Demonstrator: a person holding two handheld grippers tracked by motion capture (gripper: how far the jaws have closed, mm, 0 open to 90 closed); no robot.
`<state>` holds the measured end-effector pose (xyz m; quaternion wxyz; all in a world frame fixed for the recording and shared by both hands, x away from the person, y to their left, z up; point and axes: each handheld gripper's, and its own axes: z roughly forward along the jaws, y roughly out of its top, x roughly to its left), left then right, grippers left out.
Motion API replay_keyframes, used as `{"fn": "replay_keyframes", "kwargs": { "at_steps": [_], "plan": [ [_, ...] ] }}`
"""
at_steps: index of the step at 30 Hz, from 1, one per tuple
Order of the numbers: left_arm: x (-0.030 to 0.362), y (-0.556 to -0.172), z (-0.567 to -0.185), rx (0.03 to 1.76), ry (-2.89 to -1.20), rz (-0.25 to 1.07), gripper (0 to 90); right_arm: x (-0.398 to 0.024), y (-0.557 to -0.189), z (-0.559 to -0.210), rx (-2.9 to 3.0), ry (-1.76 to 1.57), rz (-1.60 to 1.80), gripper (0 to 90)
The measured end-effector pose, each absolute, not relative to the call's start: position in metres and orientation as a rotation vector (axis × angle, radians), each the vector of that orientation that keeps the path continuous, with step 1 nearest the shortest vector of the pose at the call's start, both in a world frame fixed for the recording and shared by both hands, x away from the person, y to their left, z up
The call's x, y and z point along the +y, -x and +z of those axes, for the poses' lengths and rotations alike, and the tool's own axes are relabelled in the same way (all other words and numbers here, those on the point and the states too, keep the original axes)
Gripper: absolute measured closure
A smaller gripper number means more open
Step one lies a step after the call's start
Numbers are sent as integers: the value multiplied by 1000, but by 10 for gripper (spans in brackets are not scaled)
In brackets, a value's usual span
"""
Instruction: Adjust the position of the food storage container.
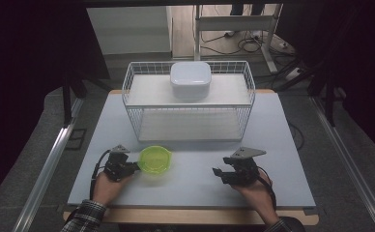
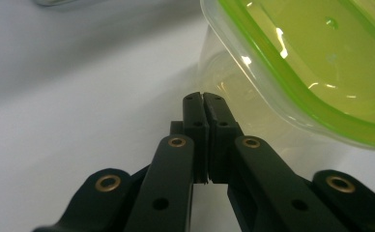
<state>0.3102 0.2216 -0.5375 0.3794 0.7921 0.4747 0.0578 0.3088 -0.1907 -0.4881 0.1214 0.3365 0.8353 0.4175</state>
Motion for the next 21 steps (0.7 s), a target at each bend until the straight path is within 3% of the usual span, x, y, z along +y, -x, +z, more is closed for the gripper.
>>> {"fn": "replay_keyframes", "kwargs": {
  "at_steps": [21],
  "plan": [
    [172, -313, -535, 1070, -2096, 130, 880, -194, -308, -490, 2452, -1004, 1202, 377]
  ]
}}
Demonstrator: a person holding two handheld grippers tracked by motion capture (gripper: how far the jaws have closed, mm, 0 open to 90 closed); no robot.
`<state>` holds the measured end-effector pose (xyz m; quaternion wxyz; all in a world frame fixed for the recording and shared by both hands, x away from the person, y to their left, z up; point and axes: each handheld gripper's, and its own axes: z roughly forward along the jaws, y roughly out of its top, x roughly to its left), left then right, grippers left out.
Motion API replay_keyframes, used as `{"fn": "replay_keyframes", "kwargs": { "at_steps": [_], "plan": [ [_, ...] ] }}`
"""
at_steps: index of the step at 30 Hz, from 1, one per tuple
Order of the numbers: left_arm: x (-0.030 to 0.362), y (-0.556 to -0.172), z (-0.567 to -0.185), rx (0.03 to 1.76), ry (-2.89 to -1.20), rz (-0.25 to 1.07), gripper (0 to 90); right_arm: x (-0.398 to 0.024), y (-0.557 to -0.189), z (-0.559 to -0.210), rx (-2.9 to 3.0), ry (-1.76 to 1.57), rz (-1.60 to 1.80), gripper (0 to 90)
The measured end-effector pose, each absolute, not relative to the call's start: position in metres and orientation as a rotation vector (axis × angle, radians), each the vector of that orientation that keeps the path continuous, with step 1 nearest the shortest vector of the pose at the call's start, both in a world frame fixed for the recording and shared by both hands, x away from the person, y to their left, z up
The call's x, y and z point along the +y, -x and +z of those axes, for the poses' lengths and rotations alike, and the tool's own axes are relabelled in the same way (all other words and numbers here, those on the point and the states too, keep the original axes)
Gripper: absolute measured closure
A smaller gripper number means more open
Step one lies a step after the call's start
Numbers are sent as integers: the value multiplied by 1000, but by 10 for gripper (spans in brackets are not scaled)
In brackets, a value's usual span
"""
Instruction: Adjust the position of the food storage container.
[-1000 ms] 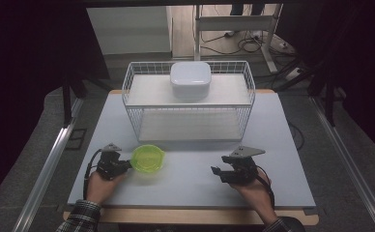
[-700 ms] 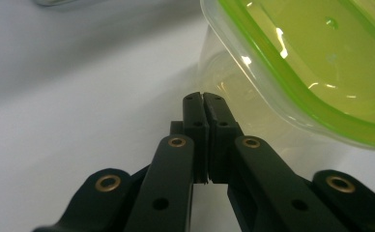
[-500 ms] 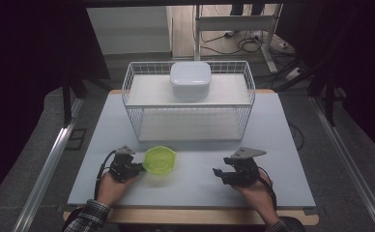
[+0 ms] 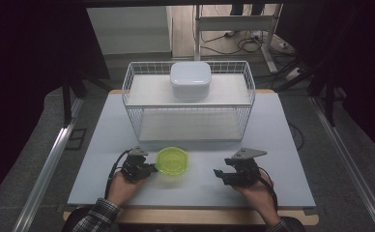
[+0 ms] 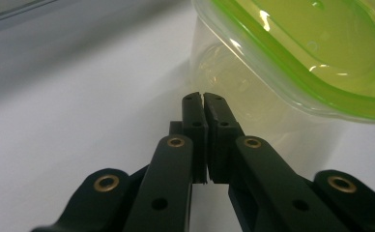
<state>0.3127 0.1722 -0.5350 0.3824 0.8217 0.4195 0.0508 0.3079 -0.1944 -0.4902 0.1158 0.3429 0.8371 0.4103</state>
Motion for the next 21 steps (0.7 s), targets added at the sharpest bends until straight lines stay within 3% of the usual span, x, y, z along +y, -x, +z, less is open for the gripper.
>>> {"fn": "replay_keyframes", "kwargs": {
  "at_steps": [21],
  "plan": [
    [118, -305, -536, 936, -2153, 75, 869, -200, -307, -491, 2451, -1015, 1202, 376]
  ]
}}
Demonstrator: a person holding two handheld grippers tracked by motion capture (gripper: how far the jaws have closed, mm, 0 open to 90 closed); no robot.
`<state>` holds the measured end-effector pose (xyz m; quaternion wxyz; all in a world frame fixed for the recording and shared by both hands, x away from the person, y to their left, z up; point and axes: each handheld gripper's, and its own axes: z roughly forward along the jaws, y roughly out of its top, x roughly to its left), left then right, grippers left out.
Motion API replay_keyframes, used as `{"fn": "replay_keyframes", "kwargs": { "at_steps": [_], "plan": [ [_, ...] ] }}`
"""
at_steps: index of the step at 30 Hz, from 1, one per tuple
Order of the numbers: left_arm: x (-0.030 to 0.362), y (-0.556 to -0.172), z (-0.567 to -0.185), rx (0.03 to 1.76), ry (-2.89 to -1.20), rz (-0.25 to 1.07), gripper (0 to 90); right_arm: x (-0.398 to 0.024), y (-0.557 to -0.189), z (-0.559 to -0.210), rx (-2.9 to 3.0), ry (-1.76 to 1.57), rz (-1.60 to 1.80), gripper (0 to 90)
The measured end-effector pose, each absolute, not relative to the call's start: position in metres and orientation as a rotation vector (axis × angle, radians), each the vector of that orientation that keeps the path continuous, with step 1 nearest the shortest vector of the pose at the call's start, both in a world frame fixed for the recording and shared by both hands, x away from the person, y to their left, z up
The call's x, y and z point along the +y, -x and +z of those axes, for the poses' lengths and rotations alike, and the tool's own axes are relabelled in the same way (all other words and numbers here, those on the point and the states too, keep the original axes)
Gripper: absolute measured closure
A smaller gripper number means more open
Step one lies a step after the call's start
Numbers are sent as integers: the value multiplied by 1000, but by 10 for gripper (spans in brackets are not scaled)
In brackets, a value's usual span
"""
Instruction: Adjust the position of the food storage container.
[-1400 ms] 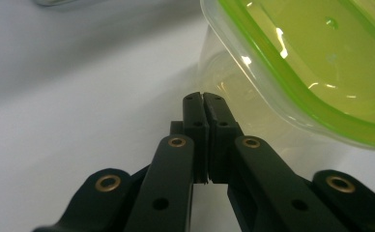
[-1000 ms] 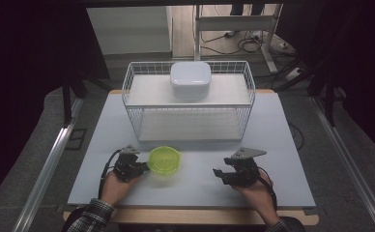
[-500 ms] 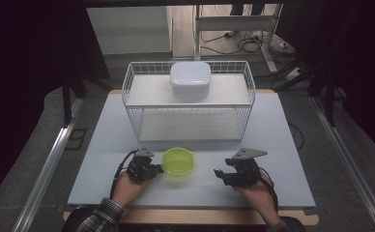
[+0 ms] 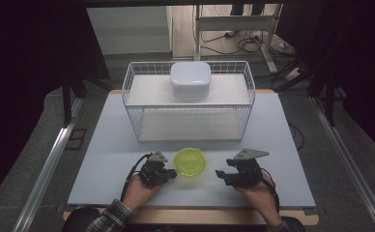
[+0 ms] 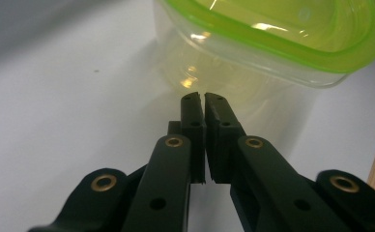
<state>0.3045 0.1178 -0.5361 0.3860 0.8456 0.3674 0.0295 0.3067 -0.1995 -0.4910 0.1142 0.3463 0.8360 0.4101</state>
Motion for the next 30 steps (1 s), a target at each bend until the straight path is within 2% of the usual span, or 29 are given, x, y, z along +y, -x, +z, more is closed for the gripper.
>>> {"fn": "replay_keyframes", "kwargs": {
  "at_steps": [4, 7, 10, 17, 24, 27, 30],
  "plan": [
    [113, -303, -537, 928, -2164, 83, 861, -200, -307, -491, 2454, -1015, 1200, 375],
    [121, -300, -530, 932, -2173, 151, 840, -200, -307, -491, 2452, -1015, 1202, 375],
    [131, -295, -523, 945, -2165, 225, 772, -202, -307, -490, 2448, -1016, 1206, 374],
    [150, -278, -510, 902, -2144, 343, 423, -205, -306, -488, 2435, -1026, 1223, 360],
    [171, -271, -509, 950, -2079, 316, 185, -205, -307, -487, 2428, -1016, 1230, 318],
    [177, -266, -510, 965, -2073, 364, 95, -204, -307, -488, 2431, -1014, 1233, 308],
    [183, -262, -512, 954, -2050, 407, 62, -203, -307, -489, 2436, -1007, 1228, 299]
  ]
}}
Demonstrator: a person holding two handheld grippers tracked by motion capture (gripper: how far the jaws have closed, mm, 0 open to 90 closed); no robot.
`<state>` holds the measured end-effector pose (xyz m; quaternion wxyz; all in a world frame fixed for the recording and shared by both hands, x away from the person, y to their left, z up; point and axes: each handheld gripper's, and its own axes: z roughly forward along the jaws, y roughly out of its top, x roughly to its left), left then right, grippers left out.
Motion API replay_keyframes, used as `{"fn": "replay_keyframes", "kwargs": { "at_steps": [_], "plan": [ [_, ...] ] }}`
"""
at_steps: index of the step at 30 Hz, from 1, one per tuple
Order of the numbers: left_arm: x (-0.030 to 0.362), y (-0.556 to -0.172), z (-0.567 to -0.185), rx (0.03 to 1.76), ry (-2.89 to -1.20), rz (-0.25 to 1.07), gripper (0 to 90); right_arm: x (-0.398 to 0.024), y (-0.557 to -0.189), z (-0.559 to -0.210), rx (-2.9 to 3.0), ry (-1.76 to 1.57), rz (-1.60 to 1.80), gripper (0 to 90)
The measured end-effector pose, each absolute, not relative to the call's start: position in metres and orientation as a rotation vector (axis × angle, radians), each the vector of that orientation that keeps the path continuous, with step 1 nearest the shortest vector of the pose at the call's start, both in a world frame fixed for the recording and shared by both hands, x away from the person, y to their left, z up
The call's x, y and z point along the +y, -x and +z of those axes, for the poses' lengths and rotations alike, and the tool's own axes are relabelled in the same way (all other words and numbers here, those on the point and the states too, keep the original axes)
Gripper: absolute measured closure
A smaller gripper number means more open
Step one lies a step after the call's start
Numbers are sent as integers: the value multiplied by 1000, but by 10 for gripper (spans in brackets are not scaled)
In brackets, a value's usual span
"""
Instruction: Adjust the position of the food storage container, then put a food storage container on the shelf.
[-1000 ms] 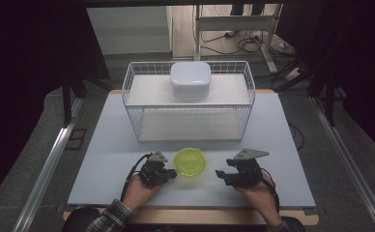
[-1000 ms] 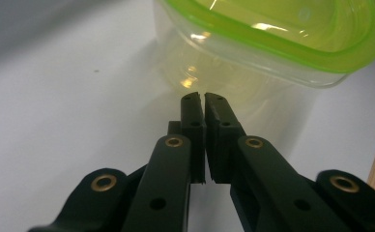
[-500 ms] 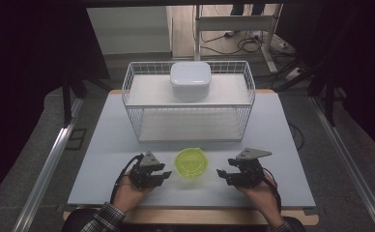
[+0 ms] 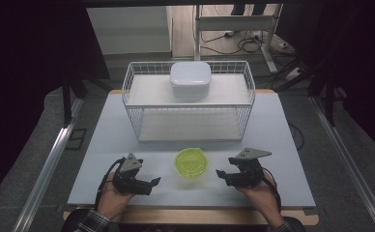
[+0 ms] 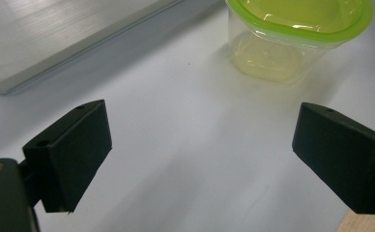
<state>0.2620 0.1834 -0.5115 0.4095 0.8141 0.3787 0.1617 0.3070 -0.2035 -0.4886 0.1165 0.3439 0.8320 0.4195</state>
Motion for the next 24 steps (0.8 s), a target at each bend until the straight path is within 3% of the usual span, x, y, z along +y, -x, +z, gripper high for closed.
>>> {"fn": "replay_keyframes", "kwargs": {
  "at_steps": [11, 24],
  "plan": [
    [184, -259, -516, 912, -2068, 470, 38, -202, -308, -491, 2457, -994, 1223, 265],
    [185, -261, -519, 920, -2079, 452, 38, -195, -316, -491, 2519, -1056, 1240, 64]
  ]
}}
